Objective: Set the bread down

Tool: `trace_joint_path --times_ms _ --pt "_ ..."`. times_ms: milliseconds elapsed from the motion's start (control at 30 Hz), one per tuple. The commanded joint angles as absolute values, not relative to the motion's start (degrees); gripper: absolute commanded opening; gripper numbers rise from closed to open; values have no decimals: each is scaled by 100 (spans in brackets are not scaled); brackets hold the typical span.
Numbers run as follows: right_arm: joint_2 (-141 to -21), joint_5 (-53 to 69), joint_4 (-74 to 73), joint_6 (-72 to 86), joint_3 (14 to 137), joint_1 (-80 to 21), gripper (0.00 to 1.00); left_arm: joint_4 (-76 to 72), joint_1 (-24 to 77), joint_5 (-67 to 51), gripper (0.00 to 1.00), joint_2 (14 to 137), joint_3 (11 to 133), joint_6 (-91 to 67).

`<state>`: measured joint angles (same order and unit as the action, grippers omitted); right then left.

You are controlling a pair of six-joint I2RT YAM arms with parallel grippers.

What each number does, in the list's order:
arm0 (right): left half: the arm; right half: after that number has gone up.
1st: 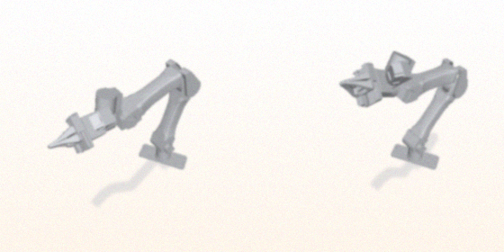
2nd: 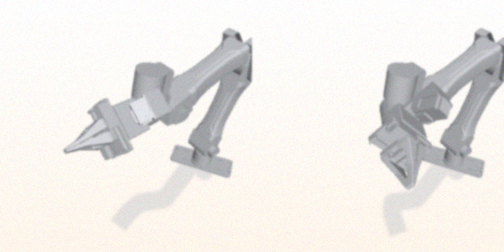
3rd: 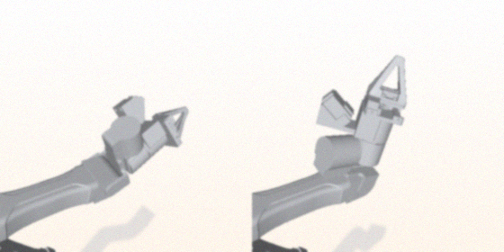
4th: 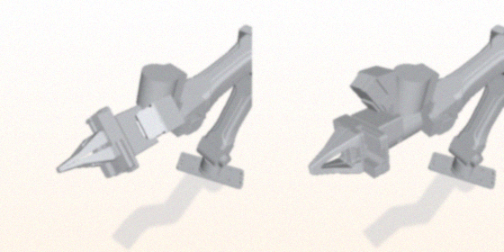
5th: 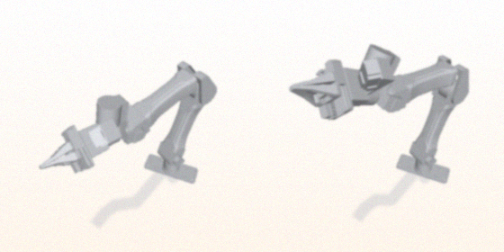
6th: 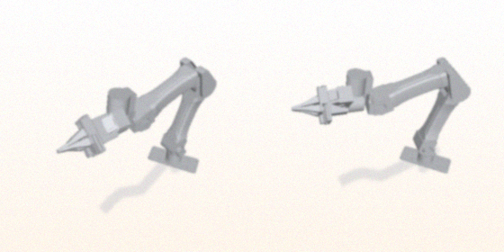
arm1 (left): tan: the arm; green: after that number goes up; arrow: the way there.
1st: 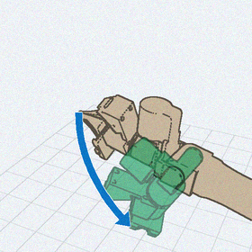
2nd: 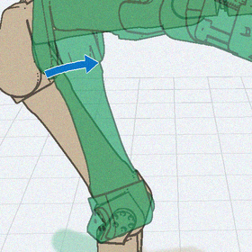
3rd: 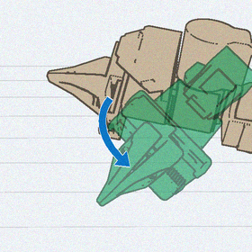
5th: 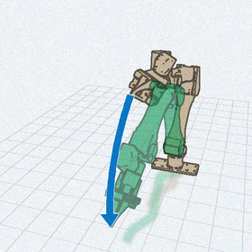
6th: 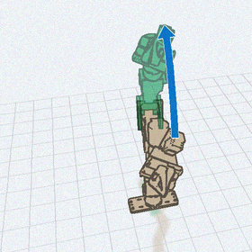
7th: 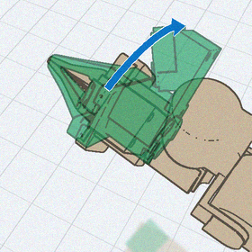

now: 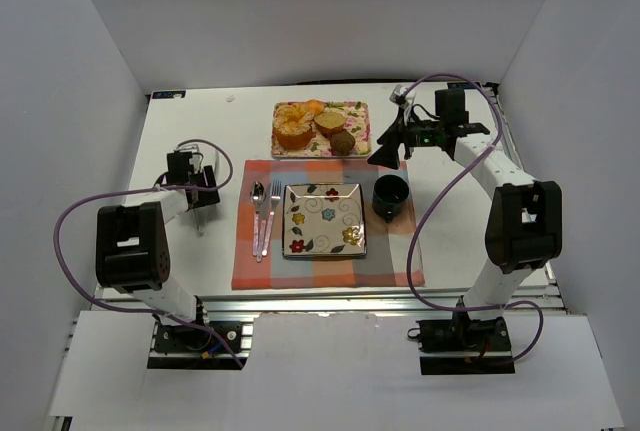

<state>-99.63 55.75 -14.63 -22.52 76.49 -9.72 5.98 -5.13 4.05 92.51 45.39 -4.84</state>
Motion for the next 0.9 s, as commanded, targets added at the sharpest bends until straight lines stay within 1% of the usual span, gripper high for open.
trace_joint_path --times_ms 0,33,67,200,267,300,400,433,500,533,667,767,867 --pt "-9765 5660 -1301 -2206 7664 -932 89 352 -483 247 71 9220 4439 -457" --pt "-9765 5660 -1309 -2206 7664 -932 89 334 -492 220 71 9246 4438 -474" --pt "-9773 5660 -1301 -2206 7673 -932 89 325 -492 176 63 9272 4421 -501" --pt "-9791 5669 -1301 -2197 7708 -905 89 211 -483 79 44 9255 4307 -624" --pt "-9817 5686 -1310 -2197 7734 -897 89 97 -483 114 41 9037 4202 -738" --pt "-9817 5687 -1318 -2189 7743 -896 90 71 -483 132 37 8922 4192 -764" --pt "-9835 5695 -1310 -2171 7761 -879 90 184 -483 123 34 8431 4315 -887" --pt "-9835 5695 -1310 -2171 7769 -879 89 332 -483 80 33 8290 4455 -1001" --pt "-9835 5695 -1336 -2171 7778 -870 89 491 -492 -226 36 7895 4605 -1177" --pt "-9835 5695 -1327 -2171 7787 -870 89 527 -457 -289 43 7779 4675 -1439" --pt "-9861 5695 -1327 -2145 7822 -826 89 589 -168 -658 51 7436 4991 -1933" --pt "-9879 5704 -1327 -2136 7866 -809 89 721 263 -992 54 7523 5211 -2267" --pt "-9879 5713 -1327 -2136 7910 -774 90 809 755 -1098 55 7689 5536 -2539"
